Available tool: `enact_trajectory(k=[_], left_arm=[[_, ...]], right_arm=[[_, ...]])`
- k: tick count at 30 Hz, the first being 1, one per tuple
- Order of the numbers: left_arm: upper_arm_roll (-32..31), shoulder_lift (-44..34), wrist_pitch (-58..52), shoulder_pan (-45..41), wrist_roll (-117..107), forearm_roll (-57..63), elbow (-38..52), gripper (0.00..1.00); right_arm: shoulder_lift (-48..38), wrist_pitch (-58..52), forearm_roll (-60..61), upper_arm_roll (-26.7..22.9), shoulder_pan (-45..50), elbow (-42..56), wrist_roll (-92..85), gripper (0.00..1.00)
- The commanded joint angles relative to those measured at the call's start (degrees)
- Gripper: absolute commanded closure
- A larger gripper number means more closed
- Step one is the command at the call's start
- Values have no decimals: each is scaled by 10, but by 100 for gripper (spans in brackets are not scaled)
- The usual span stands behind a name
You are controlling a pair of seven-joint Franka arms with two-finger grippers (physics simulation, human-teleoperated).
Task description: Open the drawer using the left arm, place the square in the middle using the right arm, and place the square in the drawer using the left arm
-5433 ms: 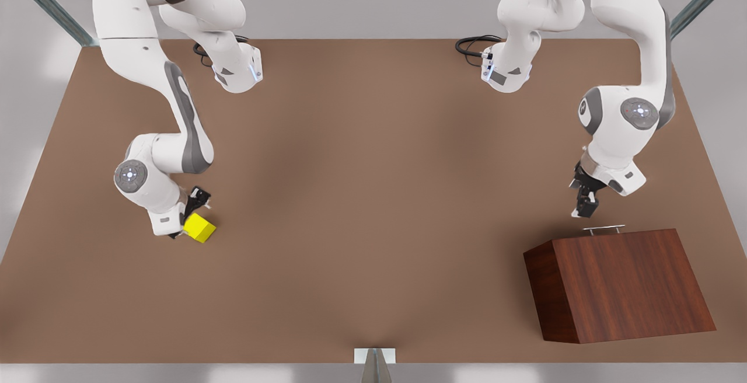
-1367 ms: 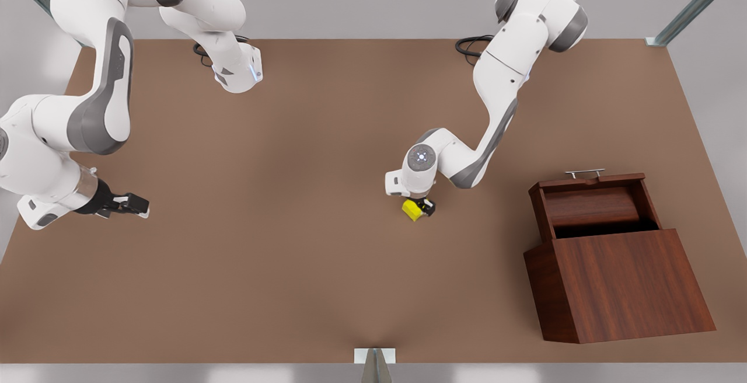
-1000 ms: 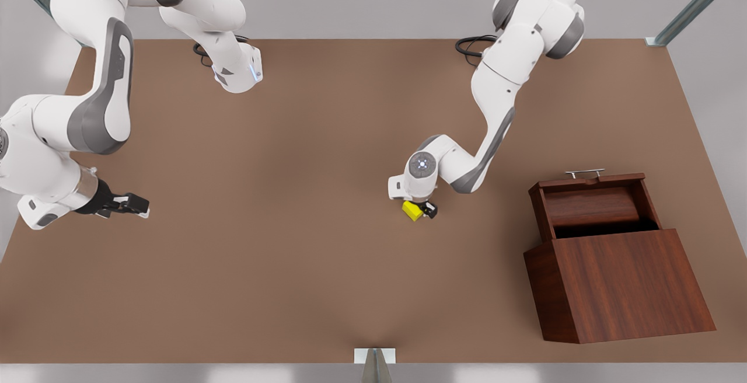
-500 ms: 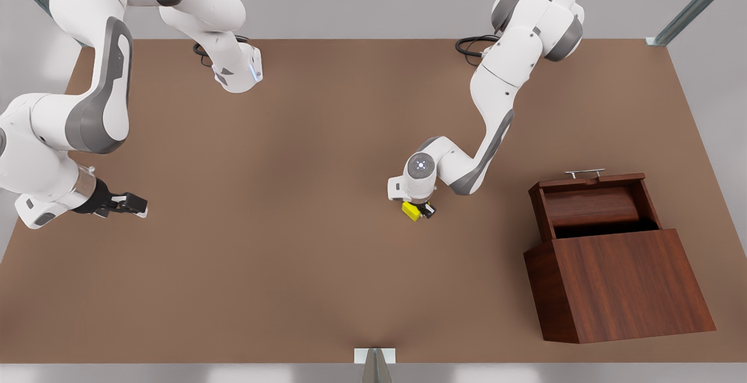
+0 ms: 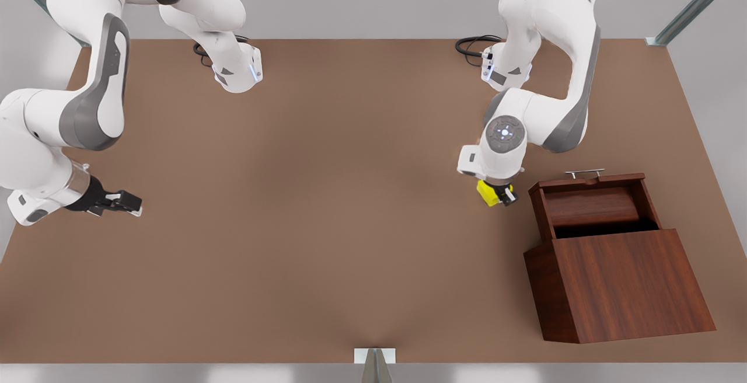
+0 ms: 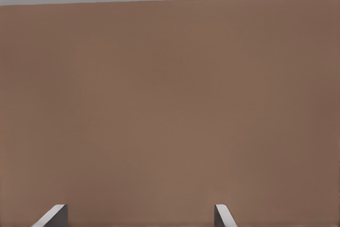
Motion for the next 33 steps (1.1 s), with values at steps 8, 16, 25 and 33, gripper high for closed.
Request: enact_trajectory(k=[8,16,25,33], left_arm=[[184,2,30,2,276,-38,-18,32],[238,62,33,33,343,-71,-18,0],[239,53,-102,33,-129,-142,115,0],[-47,13,-58,209,-441,-76,176,0]], right_arm=[[0,0,0,0,2,0,0,0],[0,0,0,0,1,0,0,0],[0,0,1,0,1,0,0,0],[0,1,1,0,1,0,0,0]])
